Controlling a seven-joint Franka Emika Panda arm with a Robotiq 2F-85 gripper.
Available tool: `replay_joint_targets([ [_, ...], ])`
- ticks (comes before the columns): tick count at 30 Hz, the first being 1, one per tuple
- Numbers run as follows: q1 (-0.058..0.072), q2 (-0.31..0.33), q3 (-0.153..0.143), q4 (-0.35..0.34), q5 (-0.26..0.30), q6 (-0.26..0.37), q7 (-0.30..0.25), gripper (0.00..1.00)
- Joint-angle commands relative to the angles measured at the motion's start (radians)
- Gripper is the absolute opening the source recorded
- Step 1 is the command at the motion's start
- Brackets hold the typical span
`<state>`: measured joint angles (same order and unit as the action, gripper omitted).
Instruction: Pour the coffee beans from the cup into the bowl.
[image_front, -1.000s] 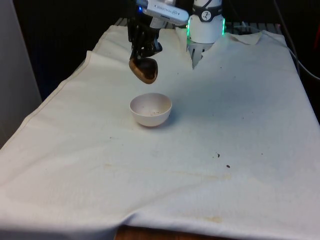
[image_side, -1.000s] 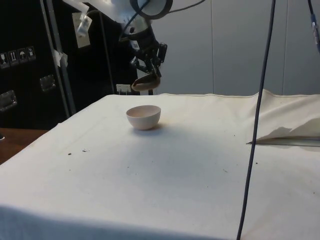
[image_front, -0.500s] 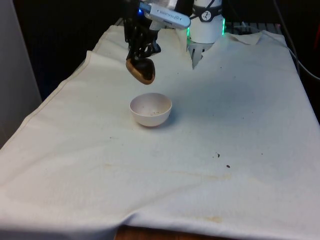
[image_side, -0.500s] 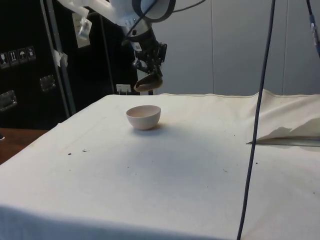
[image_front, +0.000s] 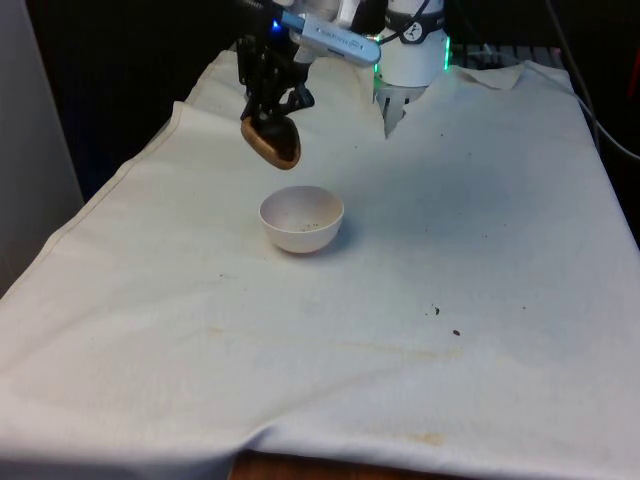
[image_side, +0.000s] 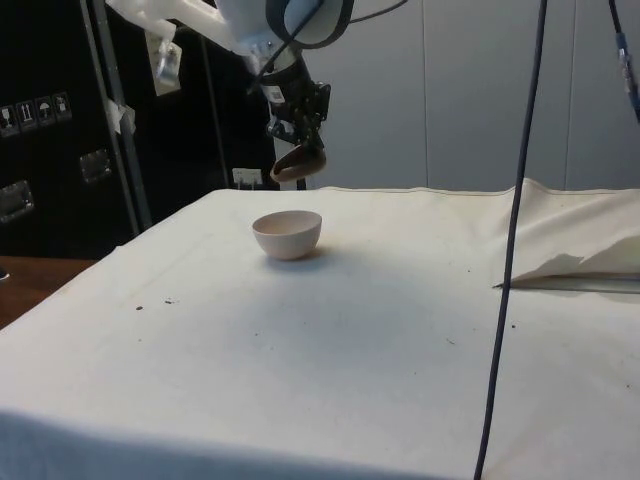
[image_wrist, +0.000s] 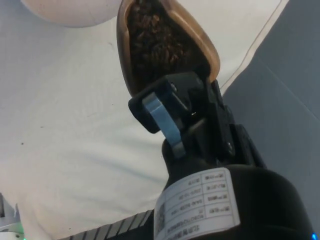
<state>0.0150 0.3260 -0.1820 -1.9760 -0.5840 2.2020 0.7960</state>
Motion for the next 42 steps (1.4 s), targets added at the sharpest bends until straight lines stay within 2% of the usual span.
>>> replay_joint_targets([
  [1,0.001,0.013,0.0,0.019,-0.005,-0.013,-0.012,0.0],
  [7,0.003,0.053,0.002,0.079,-0.017,-0.045,-0.029,0.0],
  [8,0.001,0.045,0.002,0.068,-0.014,-0.034,-0.024,0.0],
  [15,0.008,0.092,0.005,0.14,-0.032,-0.091,-0.036,0.0],
  [16,0.005,0.096,0.007,0.145,-0.033,-0.091,-0.033,0.0],
  [17,0.01,0.094,0.006,0.146,-0.044,-0.103,-0.036,0.0],
  [21,0.013,0.086,0.012,0.144,-0.075,-0.119,-0.036,0.0],
  [23,0.014,0.08,0.014,0.139,-0.088,-0.121,-0.035,0.0],
  [24,0.01,0.09,0.015,0.148,-0.082,-0.123,-0.033,0.0],
  [25,0.015,0.078,0.015,0.137,-0.094,-0.121,-0.035,0.0],
  [31,0.023,0.056,0.023,0.113,-0.138,-0.124,-0.032,0.0],
  [32,0.018,0.063,0.025,0.12,-0.133,-0.126,-0.033,0.0],
  [33,0.023,0.053,0.025,0.109,-0.144,-0.124,-0.032,0.0],
  [40,0.025,0.042,0.045,0.085,-0.18,-0.119,-0.031,0.0],
  [41,0.022,0.048,0.045,0.095,-0.171,-0.126,-0.032,0.0],
  [42,0.025,0.042,0.047,0.083,-0.185,-0.117,-0.031,0.0],
])
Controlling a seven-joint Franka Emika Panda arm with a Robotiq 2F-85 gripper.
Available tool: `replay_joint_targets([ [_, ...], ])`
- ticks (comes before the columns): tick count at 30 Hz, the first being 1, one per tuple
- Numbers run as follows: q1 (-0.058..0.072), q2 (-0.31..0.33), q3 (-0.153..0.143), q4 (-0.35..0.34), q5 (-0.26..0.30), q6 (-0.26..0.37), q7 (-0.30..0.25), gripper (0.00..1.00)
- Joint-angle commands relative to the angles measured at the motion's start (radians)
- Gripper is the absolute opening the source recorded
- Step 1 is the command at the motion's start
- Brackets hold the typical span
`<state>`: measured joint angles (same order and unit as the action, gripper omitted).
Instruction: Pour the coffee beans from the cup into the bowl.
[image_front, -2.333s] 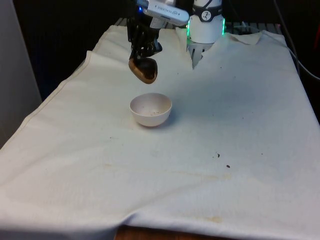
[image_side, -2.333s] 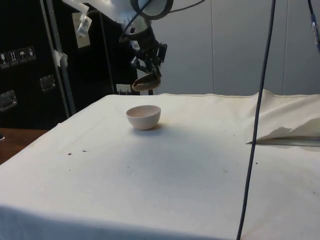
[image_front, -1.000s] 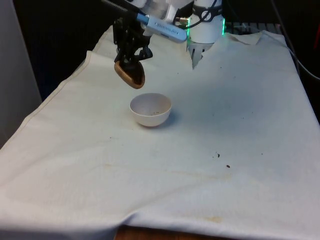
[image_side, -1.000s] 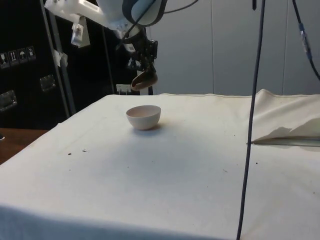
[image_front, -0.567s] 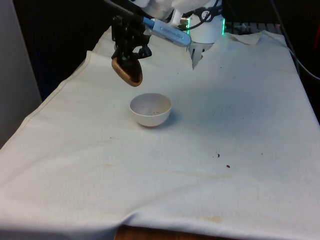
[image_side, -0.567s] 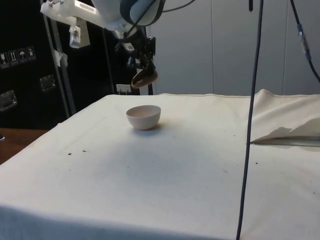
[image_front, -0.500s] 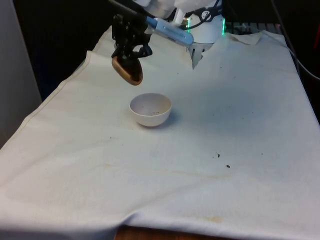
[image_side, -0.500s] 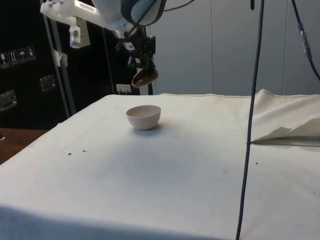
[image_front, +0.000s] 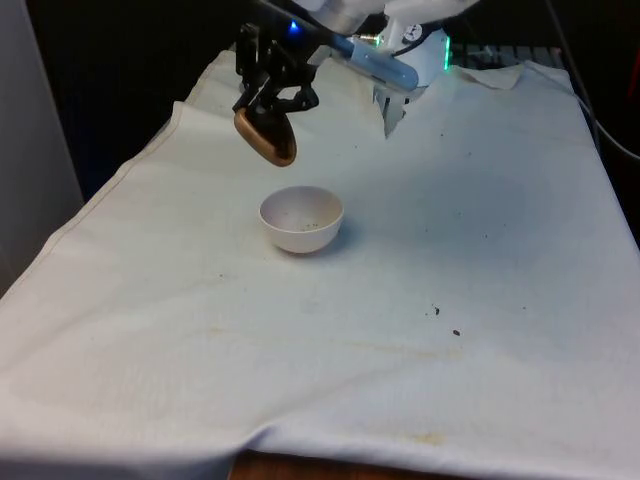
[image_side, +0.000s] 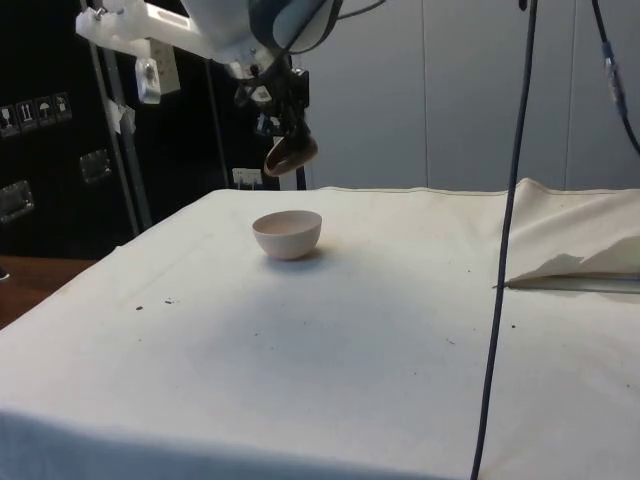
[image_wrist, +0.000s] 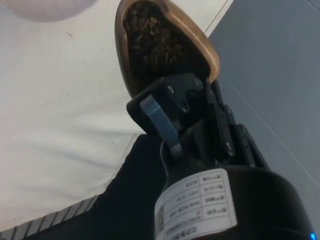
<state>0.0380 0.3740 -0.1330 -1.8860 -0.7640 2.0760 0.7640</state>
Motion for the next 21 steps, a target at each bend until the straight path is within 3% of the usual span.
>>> replay_joint_targets([
  [1,0.002,-0.005,-0.001,-0.009,-0.01,0.012,0.0,0.0],
  [21,0.002,-0.006,0.009,-0.043,-0.157,0.015,-0.01,0.0],
])
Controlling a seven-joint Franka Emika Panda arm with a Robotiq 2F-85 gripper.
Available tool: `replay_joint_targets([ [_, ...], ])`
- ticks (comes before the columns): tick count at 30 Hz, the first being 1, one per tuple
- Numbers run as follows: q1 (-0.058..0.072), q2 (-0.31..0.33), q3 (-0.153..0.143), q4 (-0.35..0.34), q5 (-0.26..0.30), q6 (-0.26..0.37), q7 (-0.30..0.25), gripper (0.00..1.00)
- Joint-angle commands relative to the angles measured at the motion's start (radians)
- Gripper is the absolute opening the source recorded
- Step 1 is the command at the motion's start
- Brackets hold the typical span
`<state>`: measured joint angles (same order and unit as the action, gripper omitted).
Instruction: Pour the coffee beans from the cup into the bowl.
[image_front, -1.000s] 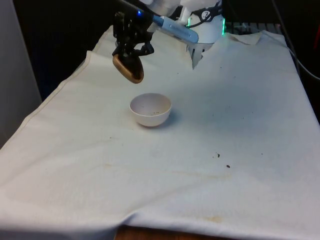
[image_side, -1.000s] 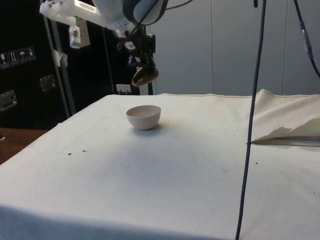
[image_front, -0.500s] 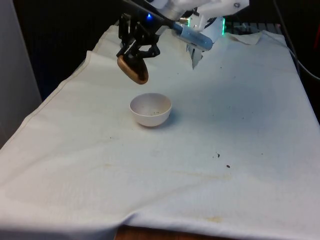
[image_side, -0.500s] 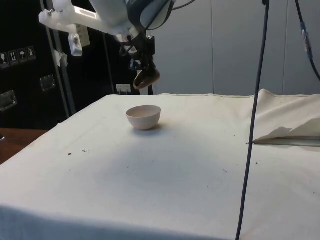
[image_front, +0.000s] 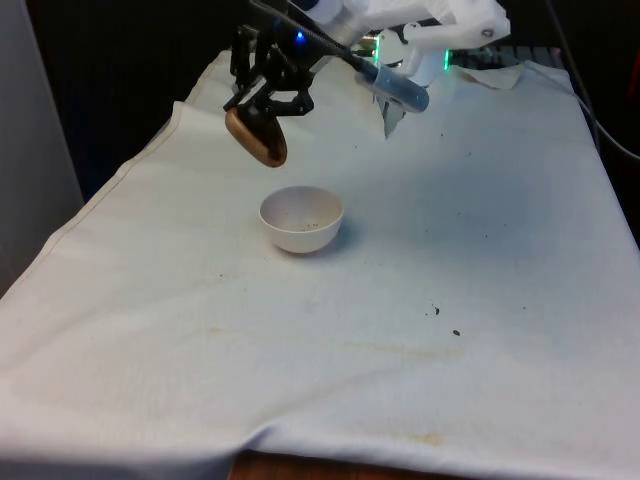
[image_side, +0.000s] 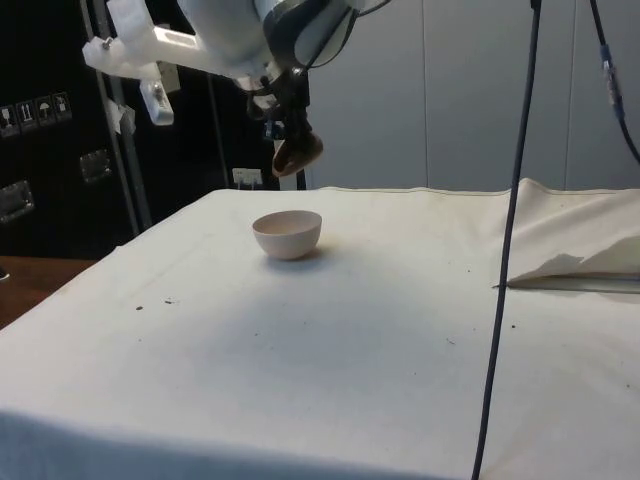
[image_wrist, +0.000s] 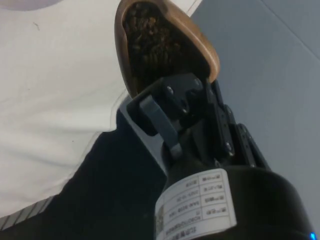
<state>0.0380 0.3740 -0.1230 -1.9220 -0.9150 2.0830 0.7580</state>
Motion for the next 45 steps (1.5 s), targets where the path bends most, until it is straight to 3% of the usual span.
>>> replay_joint_targets([
  [1,0.002,-0.006,-0.001,-0.008,-0.014,0.008,-0.004,0.0],
  [12,0.007,-0.005,0.016,-0.015,-0.077,-0.007,0.001,0.0],
  [13,0.001,0.0,0.015,-0.009,-0.07,-0.007,0.0,0.0],
  [14,0.008,-0.004,0.023,-0.015,-0.082,-0.011,0.004,0.0],
  [22,0.012,0.008,0.065,-0.017,-0.108,-0.035,0.034,0.0],
  [23,0.005,0.006,0.067,-0.016,-0.101,-0.033,0.026,0.0],
  [24,0.013,0.011,0.07,-0.019,-0.113,-0.038,0.043,0.0],
  [31,0.007,0.03,0.107,-0.023,-0.151,-0.068,0.086,0.0],
  [45,0.011,0.03,0.116,-0.046,-0.282,-0.101,0.105,0.0],
])
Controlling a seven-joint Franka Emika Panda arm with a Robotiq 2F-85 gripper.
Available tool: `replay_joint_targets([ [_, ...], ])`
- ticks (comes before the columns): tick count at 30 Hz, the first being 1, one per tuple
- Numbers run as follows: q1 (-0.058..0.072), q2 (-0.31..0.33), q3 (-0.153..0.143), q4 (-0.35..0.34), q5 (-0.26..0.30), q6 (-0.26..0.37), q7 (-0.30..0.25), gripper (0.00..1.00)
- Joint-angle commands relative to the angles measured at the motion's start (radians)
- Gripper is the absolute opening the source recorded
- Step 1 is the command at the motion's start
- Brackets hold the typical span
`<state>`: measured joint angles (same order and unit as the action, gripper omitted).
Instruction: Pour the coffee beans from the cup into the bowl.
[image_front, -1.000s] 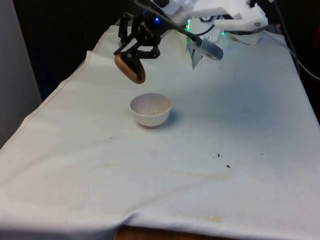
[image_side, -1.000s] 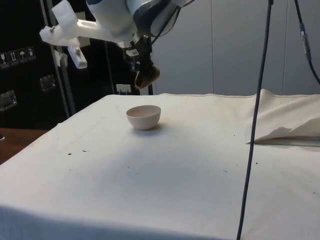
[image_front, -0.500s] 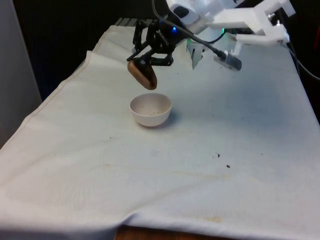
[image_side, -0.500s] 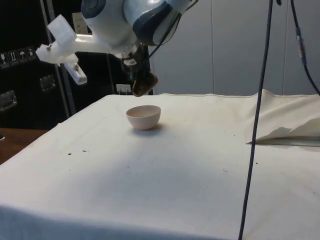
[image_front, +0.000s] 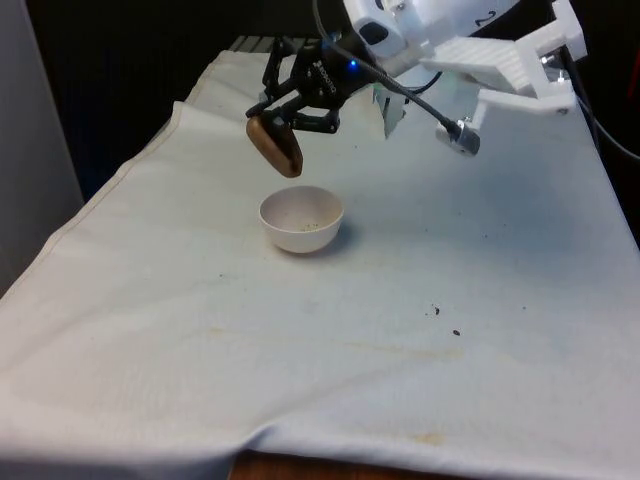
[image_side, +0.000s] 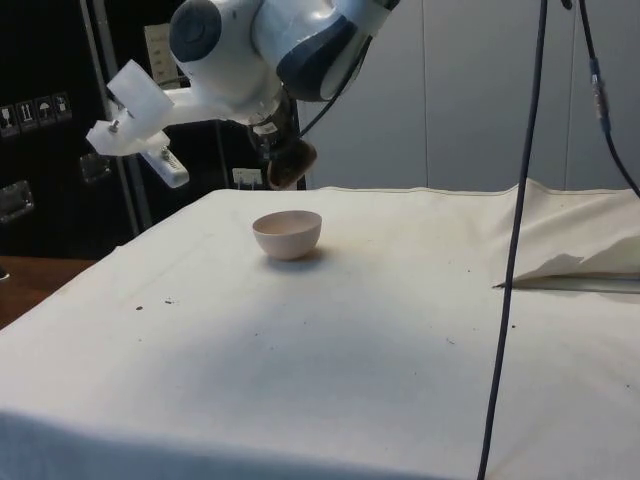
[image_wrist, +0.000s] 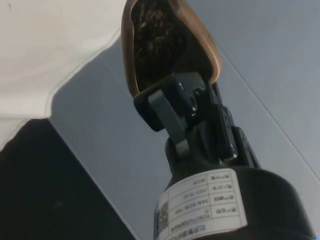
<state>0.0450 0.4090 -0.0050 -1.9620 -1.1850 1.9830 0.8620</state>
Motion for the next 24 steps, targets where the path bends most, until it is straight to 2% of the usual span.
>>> replay_joint_targets([
  [1,0.004,-0.005,-0.001,-0.008,-0.02,-0.004,0.001,0.0],
  [2,0.0,0.0,0.001,-0.002,-0.007,-0.002,0.0,0.0],
  [3,0.004,-0.005,0.0,-0.009,-0.027,-0.006,0.001,0.0],
  [6,0.004,-0.006,0.003,-0.015,-0.058,-0.019,0.001,0.0],
  [11,0.004,-0.005,0.008,-0.021,-0.094,-0.035,0.003,0.0],
  [12,0.0,-0.001,0.011,-0.015,-0.09,-0.038,0.0,0.0],
  [13,0.005,-0.003,0.011,-0.021,-0.106,-0.042,0.004,0.0],
  [20,0.008,0.011,0.026,-0.021,-0.149,-0.07,0.017,0.0],
  [22,0.001,0.012,0.033,-0.021,-0.15,-0.073,0.017,0.0],
  [24,0.006,0.021,0.037,-0.023,-0.177,-0.087,0.03,0.0],
])
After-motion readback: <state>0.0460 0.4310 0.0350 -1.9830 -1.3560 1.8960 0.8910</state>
